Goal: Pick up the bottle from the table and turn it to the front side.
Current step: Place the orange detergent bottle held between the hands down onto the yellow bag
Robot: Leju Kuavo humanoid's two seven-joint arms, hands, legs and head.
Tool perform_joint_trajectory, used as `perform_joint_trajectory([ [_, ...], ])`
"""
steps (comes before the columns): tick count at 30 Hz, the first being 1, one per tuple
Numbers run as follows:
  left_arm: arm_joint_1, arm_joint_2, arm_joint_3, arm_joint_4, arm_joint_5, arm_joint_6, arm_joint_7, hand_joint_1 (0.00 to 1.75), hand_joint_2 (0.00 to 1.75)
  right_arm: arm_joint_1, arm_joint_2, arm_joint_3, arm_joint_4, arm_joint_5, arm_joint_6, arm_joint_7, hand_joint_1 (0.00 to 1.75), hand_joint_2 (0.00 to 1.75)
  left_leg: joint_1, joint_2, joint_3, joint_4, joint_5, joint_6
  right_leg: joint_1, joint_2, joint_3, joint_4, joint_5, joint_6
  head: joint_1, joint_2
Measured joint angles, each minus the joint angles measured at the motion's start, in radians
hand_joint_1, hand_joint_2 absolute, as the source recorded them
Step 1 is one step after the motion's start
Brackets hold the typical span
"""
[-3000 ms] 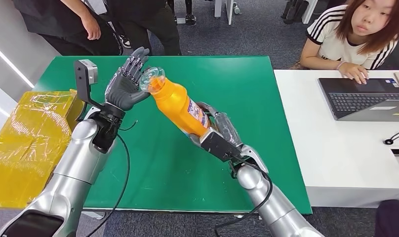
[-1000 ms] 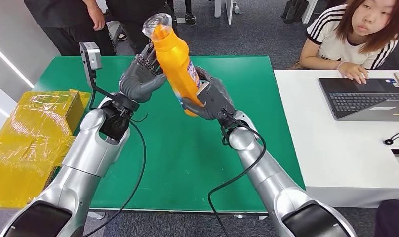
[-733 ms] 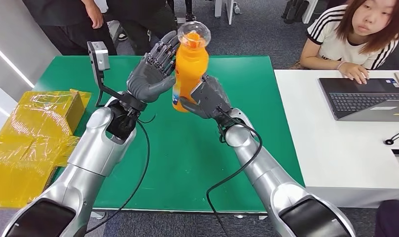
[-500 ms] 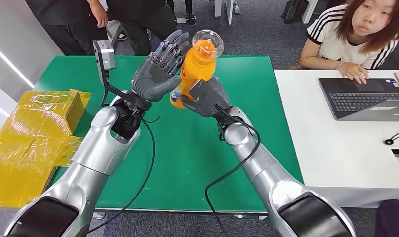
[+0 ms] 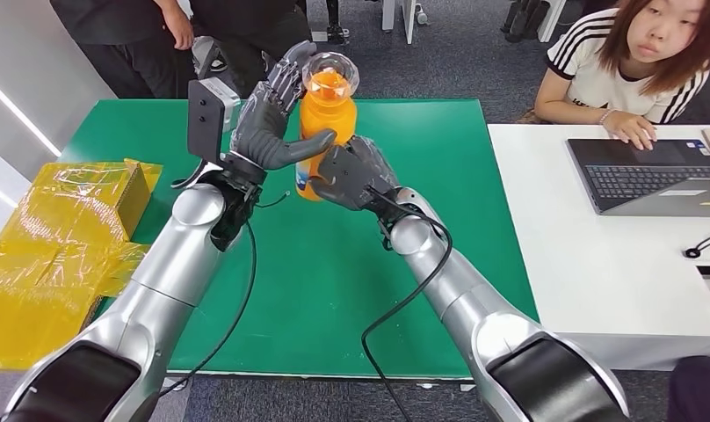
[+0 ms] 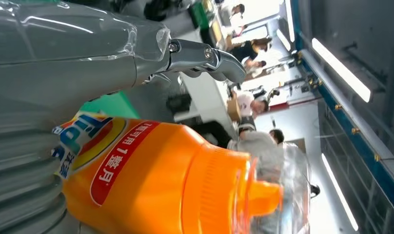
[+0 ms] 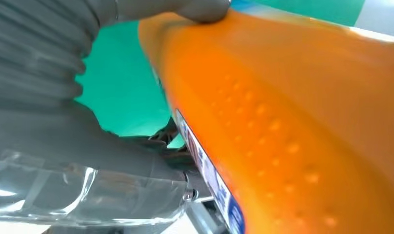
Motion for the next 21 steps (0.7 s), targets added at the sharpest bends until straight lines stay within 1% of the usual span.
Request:
perform_joint_trajectory([
  [12, 0.000, 0.010, 0.000, 0.004, -0.028, 0.018, -0.010, 0.00, 1.75, -0.004, 0.003, 0.000, 0.016, -0.004, 0.003, 0.000, 1.75, 1.75, 0.000, 0.000, 0.000, 0.000, 0.000, 0.000, 0.000, 0.000, 0.000, 0.000, 0.000, 0.000, 0.000, 0.000],
  [16, 0.000, 0.014, 0.000, 0.004, -0.102, 0.085, -0.027, 0.00, 1.75, -0.004, 0.002, 0.001, 0.016, -0.010, 0.041, 0.005, 1.75, 1.75, 0.000, 0.000, 0.000, 0.000, 0.000, 0.000, 0.000, 0.000, 0.000, 0.000, 0.000, 0.000, 0.000, 0.000],
  [17, 0.001, 0.017, 0.000, 0.004, -0.112, 0.087, -0.027, 0.00, 1.75, -0.004, 0.002, 0.001, 0.016, -0.011, 0.053, 0.010, 1.75, 1.75, 0.000, 0.000, 0.000, 0.000, 0.000, 0.000, 0.000, 0.000, 0.000, 0.000, 0.000, 0.000, 0.000, 0.000],
  [21, 0.017, 0.029, 0.003, 0.001, -0.081, 0.013, 0.002, 0.00, 1.75, -0.002, 0.002, 0.003, 0.014, -0.012, 0.083, 0.031, 1.75, 1.75, 0.000, 0.000, 0.000, 0.000, 0.000, 0.000, 0.000, 0.000, 0.000, 0.000, 0.000, 0.000, 0.000, 0.000],
])
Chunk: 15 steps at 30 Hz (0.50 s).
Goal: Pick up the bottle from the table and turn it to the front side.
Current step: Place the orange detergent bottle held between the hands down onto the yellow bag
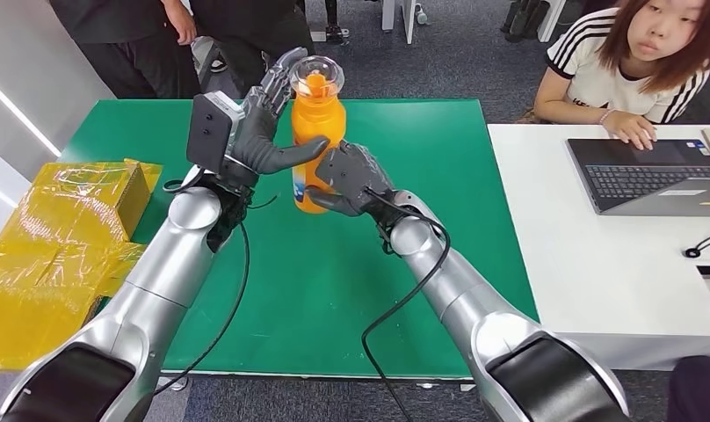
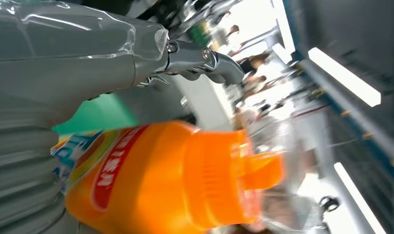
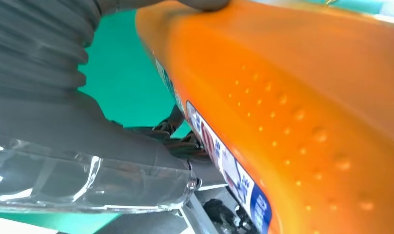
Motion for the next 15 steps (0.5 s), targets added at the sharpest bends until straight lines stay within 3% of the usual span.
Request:
perform_joint_trajectory([
  [1, 0.007, 0.002, 0.002, -0.003, 0.013, -0.021, 0.011, 0.00, 1.75, 0.001, 0.000, 0.001, -0.001, 0.000, 0.003, 0.003, 1.75, 1.75, 0.000, 0.000, 0.000, 0.000, 0.000, 0.000, 0.000, 0.000, 0.000, 0.000, 0.000, 0.000, 0.000, 0.000],
  [5, 0.026, 0.013, 0.010, -0.018, 0.055, -0.090, 0.044, 1.75, 1.75, 0.002, 0.000, 0.005, -0.003, 0.000, 0.007, 0.021, 1.75, 1.75, 0.000, 0.000, 0.000, 0.000, 0.000, 0.000, 0.000, 0.000, 0.000, 0.000, 0.000, 0.000, 0.000, 0.000],
  [15, 0.035, 0.019, 0.010, -0.044, 0.114, -0.168, 0.112, 1.51, 1.75, 0.004, 0.000, 0.009, -0.003, -0.003, 0.008, 0.048, 1.75, 1.75, 0.000, 0.000, 0.000, 0.000, 0.000, 0.000, 0.000, 0.000, 0.000, 0.000, 0.000, 0.000, 0.000, 0.000],
])
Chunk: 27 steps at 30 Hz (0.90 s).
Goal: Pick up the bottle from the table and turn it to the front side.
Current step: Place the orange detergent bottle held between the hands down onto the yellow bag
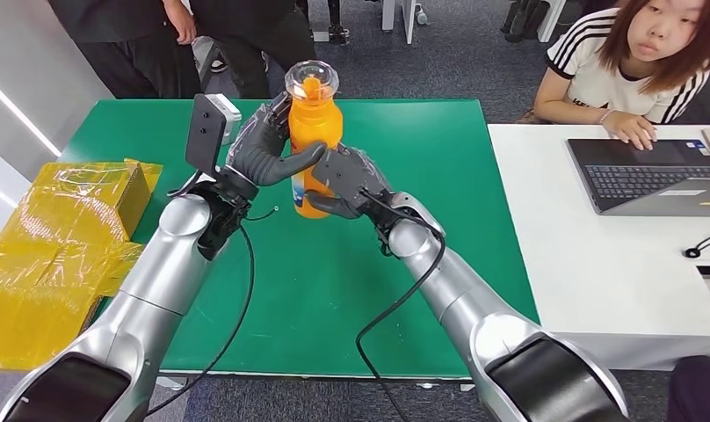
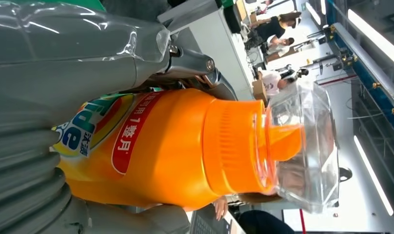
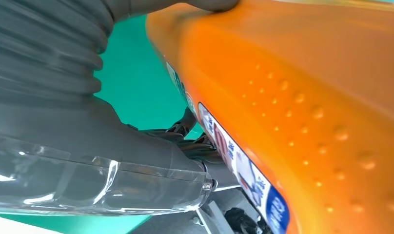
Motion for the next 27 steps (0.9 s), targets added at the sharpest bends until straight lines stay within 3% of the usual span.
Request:
perform_joint_trajectory([
  [2, 0.000, 0.002, 0.000, -0.001, 0.013, -0.013, 0.012, 1.48, 1.75, 0.001, 0.000, 0.002, 0.000, 0.000, 0.000, 0.004, 1.75, 1.75, 0.000, 0.000, 0.000, 0.000, 0.000, 0.000, 0.000, 0.000, 0.000, 0.000, 0.000, 0.000, 0.000, 0.000],
  [9, 0.000, 0.003, 0.000, -0.001, 0.053, -0.044, 0.039, 1.74, 1.75, 0.013, 0.000, 0.005, -0.011, 0.001, 0.000, 0.019, 1.75, 1.75, 0.000, 0.000, 0.000, 0.000, 0.000, 0.000, 0.000, 0.000, 0.000, 0.000, 0.000, 0.000, 0.000, 0.000],
  [10, 0.000, 0.003, 0.000, -0.001, 0.056, -0.046, 0.041, 1.75, 1.75, 0.015, 0.000, 0.005, -0.013, 0.001, -0.001, 0.020, 1.51, 1.75, 0.000, 0.000, 0.000, 0.000, 0.000, 0.000, 0.000, 0.000, 0.000, 0.000, 0.000, 0.000, 0.000, 0.000],
  [13, 0.000, 0.003, 0.000, -0.002, 0.061, -0.052, 0.043, 1.75, 1.75, 0.019, 0.000, 0.005, -0.017, 0.002, -0.002, 0.024, 0.21, 1.75, 0.000, 0.000, 0.000, 0.000, 0.000, 0.000, 0.000, 0.000, 0.000, 0.000, 0.000, 0.000, 0.000, 0.000],
  [14, 0.000, 0.003, 0.000, -0.003, 0.060, -0.053, 0.043, 1.75, 1.75, 0.021, 0.000, 0.005, -0.020, 0.002, -0.002, 0.025, 0.00, 1.75, 0.000, 0.000, 0.000, 0.000, 0.000, 0.000, 0.000, 0.000, 0.000, 0.000, 0.000, 0.000, 0.000, 0.000],
  [20, 0.010, 0.009, 0.000, -0.031, 0.003, 0.031, 0.024, 1.75, 1.75, 0.062, -0.027, -0.016, -0.092, -0.098, 0.065, -0.016, 0.00, 1.75, 0.000, 0.000, 0.000, 0.000, 0.000, 0.000, 0.000, 0.000, 0.000, 0.000, 0.000, 0.000, 0.000, 0.000],
  [27, 0.019, 0.062, 0.045, -0.053, -0.048, 0.085, -0.011, 1.75, 1.75, 0.239, -0.133, -0.068, -0.364, -0.219, 0.125, -0.048, 0.00, 1.75, 0.000, 0.000, 0.000, 0.000, 0.000, 0.000, 0.000, 0.000, 0.000, 0.000, 0.000, 0.000, 0.000, 0.000],
])
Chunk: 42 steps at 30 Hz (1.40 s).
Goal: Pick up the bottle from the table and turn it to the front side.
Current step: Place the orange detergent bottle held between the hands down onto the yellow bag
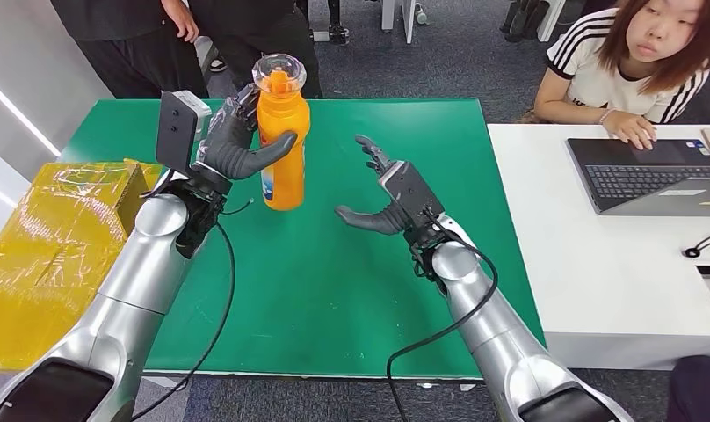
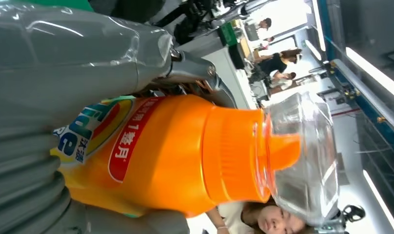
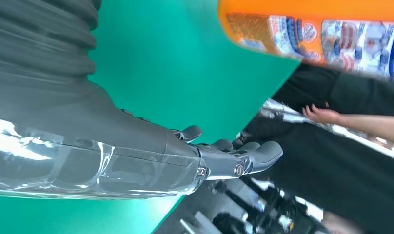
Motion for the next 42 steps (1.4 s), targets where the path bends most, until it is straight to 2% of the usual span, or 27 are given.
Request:
perform_joint_trajectory([
  [3, 0.009, 0.029, 0.016, -0.005, -0.022, 0.021, -0.016, 1.75, 1.75, 0.084, -0.040, -0.020, -0.119, -0.047, 0.001, -0.034, 0.00, 1.75, 0.000, 0.000, 0.000, 0.000, 0.000, 0.000, 0.000, 0.000, 0.000, 0.000, 0.000, 0.000, 0.000, 0.000],
  [9, 0.036, 0.119, 0.073, -0.006, -0.080, 0.035, -0.073, 1.75, 1.75, 0.316, -0.142, -0.092, -0.412, -0.102, 0.011, -0.077, 0.00, 1.75, 0.000, 0.000, 0.000, -0.001, 0.000, 0.000, 0.000, 0.000, 0.000, 0.000, -0.001, 0.000, 0.000, 0.000],
  [16, 0.039, 0.173, 0.082, -0.014, -0.310, 0.170, -0.104, 1.75, 1.75, 0.486, -0.200, -0.150, -0.656, -0.090, -0.007, -0.118, 0.00, 1.75, 0.000, 0.001, 0.000, -0.001, -0.001, 0.000, 0.000, 0.001, 0.000, 0.000, -0.001, 0.000, 0.000, 0.000],
  [23, 0.042, 0.242, 0.085, -0.076, -0.550, 0.292, -0.080, 1.75, 1.75, 0.535, -0.233, -0.174, -0.769, -0.072, -0.026, -0.122, 0.00, 1.75, 0.000, 0.002, 0.000, -0.001, -0.001, 0.000, 0.000, 0.002, 0.000, 0.000, -0.001, 0.000, 0.000, 0.000],
  [25, 0.048, 0.281, 0.085, -0.102, -0.684, 0.350, -0.056, 1.75, 1.75, 0.542, -0.237, -0.179, -0.786, -0.065, -0.031, -0.124, 0.00, 1.75, 0.000, 0.005, 0.000, -0.001, -0.001, 0.000, 0.000, 0.004, 0.000, 0.000, 0.000, 0.000, 0.000, 0.000],
  [28, 0.073, 0.368, 0.095, -0.157, -0.914, 0.416, -0.015, 1.75, 1.75, 0.544, -0.241, -0.190, -0.799, -0.060, -0.033, -0.125, 0.00, 1.75, 0.000, 0.007, 0.001, -0.002, -0.001, -0.001, 0.000, 0.007, 0.000, 0.001, -0.001, -0.001, 0.000, 0.000],
  [31, 0.117, 0.436, 0.126, -0.210, -1.013, 0.431, -0.009, 1.75, 1.75, 0.541, -0.244, -0.201, -0.805, -0.060, -0.028, -0.125, 0.00, 1.75, 0.000, 0.006, 0.002, -0.002, -0.001, -0.001, 0.000, 0.006, -0.001, 0.000, -0.002, -0.001, 0.000, 0.000],
  [37, 0.183, 0.532, 0.157, -0.268, -1.146, 0.436, 0.013, 1.75, 1.75, 0.532, -0.246, -0.214, -0.808, -0.057, -0.021, -0.130, 0.00, 1.75, 0.000, 0.007, 0.001, -0.002, -0.001, -0.001, 0.000, 0.006, 0.000, 0.001, -0.002, -0.002, 0.000, 0.000],
  [42, 0.283, 0.614, 0.205, -0.269, -1.331, 0.471, 0.044, 1.75, 1.75, 0.545, -0.246, -0.238, -0.816, -0.050, -0.018, -0.159, 0.00, 1.75, 0.000, 0.007, 0.001, -0.002, -0.002, -0.001, 0.000, 0.006, -0.001, 0.000, -0.002, -0.001, 0.000, 0.000],
])
